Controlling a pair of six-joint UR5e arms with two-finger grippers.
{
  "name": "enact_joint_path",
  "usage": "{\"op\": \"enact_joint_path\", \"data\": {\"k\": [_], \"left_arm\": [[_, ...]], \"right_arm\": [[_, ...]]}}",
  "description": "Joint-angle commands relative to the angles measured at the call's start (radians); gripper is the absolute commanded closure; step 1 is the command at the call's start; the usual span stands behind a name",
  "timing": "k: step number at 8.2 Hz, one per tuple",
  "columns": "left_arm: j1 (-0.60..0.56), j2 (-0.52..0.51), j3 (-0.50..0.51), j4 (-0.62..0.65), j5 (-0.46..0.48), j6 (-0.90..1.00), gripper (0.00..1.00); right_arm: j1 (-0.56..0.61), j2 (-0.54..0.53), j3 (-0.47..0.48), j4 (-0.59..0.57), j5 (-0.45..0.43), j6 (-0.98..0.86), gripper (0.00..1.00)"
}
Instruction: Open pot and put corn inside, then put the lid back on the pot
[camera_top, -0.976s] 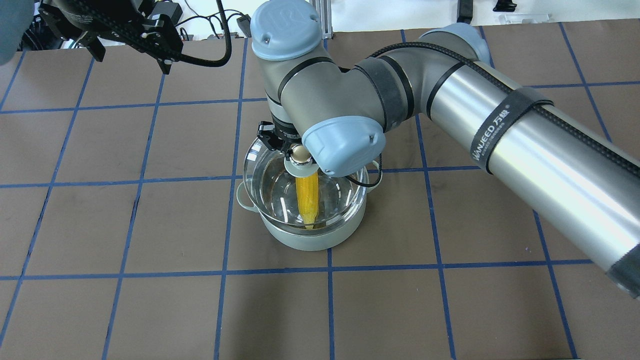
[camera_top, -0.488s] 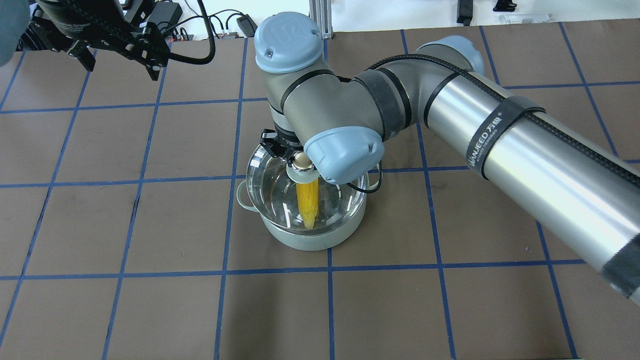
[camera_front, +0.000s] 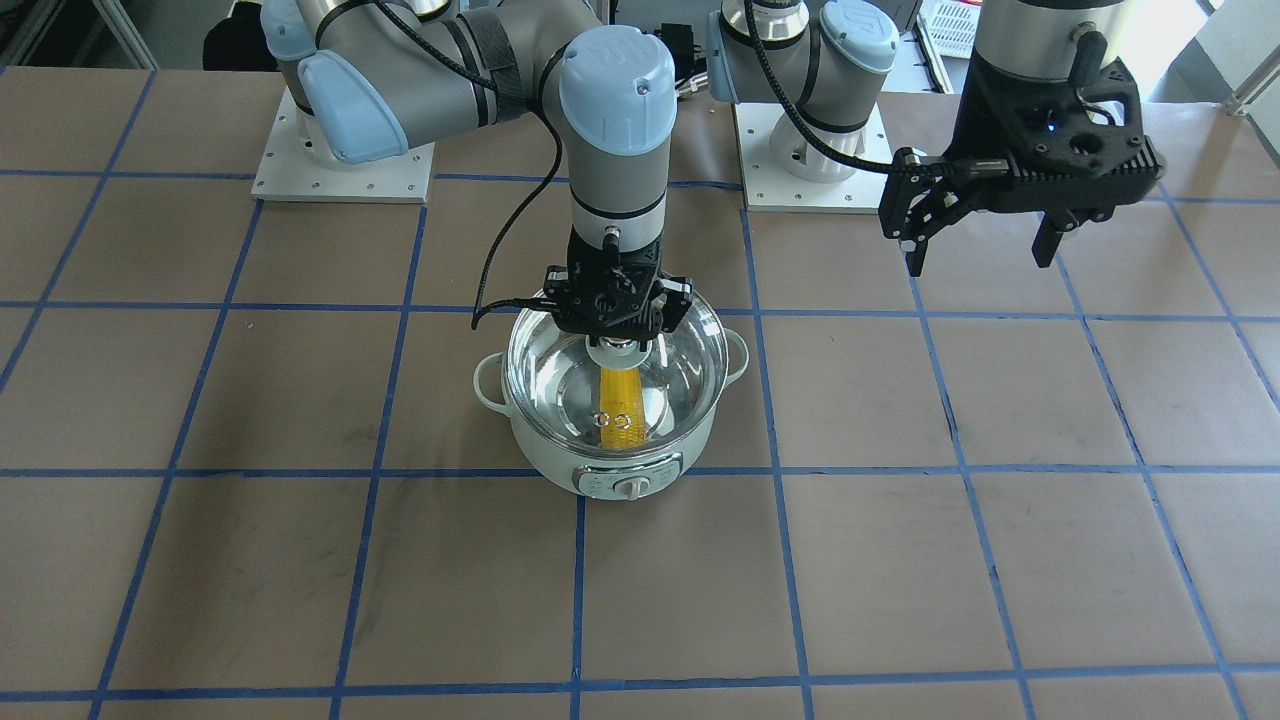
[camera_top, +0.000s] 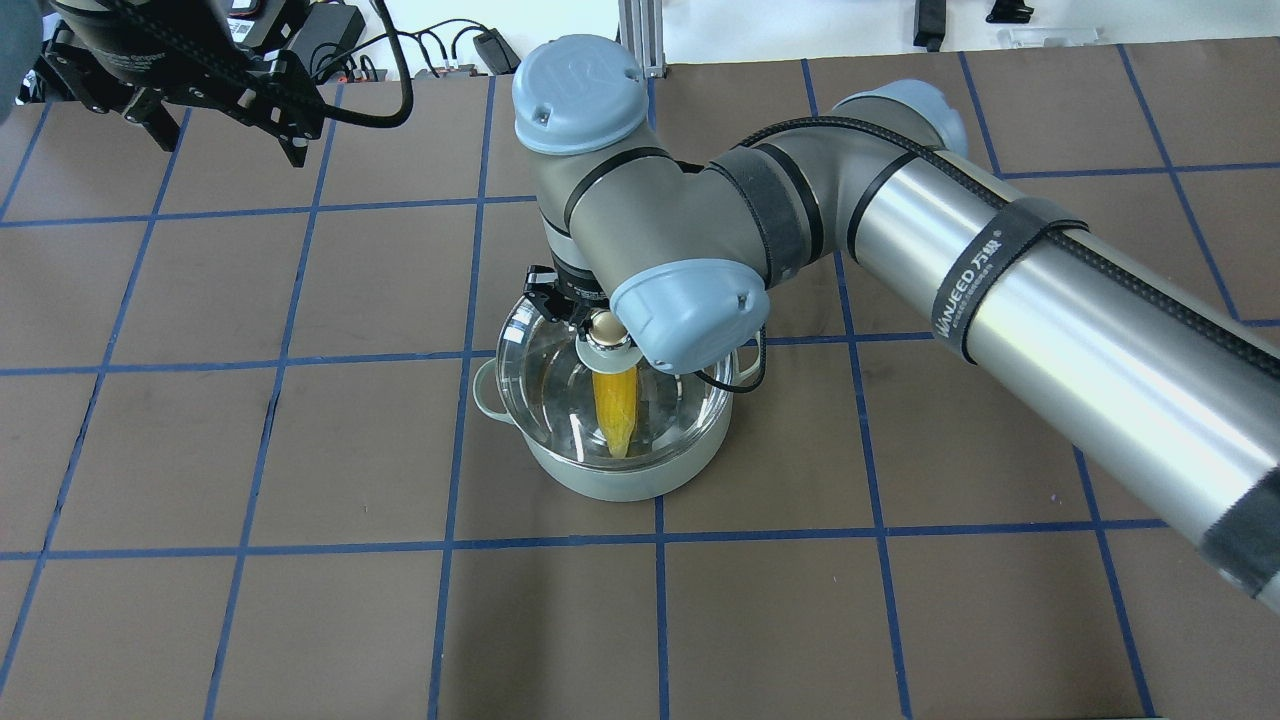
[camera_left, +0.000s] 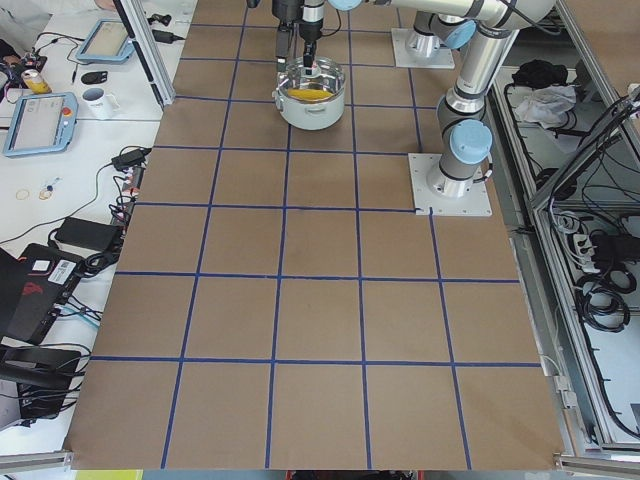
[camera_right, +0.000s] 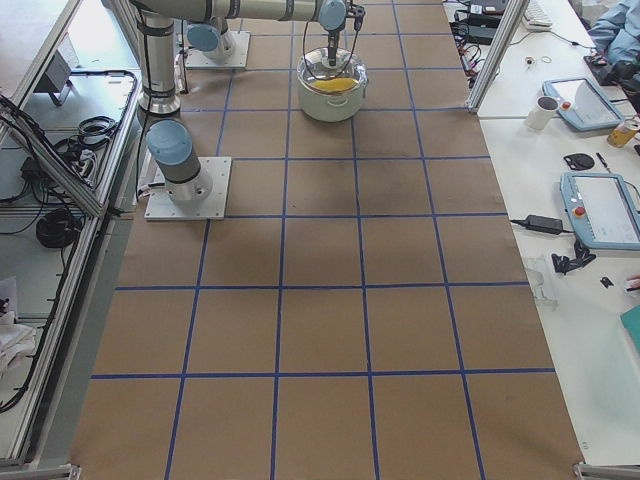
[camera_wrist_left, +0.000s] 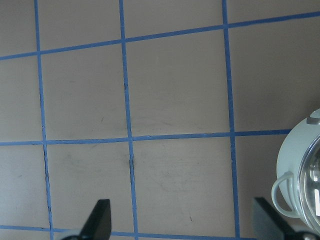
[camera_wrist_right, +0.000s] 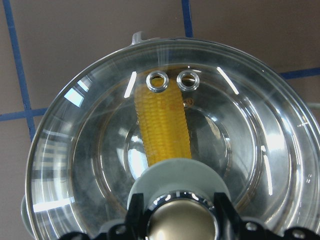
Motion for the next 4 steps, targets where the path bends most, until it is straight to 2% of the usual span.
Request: {"op": "enact_joint_path", "data": {"k": [1,2,3,4], "left_arm": [[0.002,-0.012,-0.004,0.006,-0.05,0.001,0.04],[0.002,-0.007,-0.012,0.005,-0.119,0.001,0.05],[0.0,-0.01,-0.015,0.011,-0.148,-0.004,0.0],[0.003,-0.015,-0.011,0.017,-0.152,-0.001,0.0]], "right_arm": [[-0.001,0.001,0.002,0.005,-0.003,-0.001,1.0],[-0.001,0.005,0.002,0.005,0.0,-0.001,1.0],[-0.001,0.005,0.002,0.005,-0.003,-0.003,1.0],[0.001,0.006,0.002,0.005,-0.003,-0.003,0.95]]}}
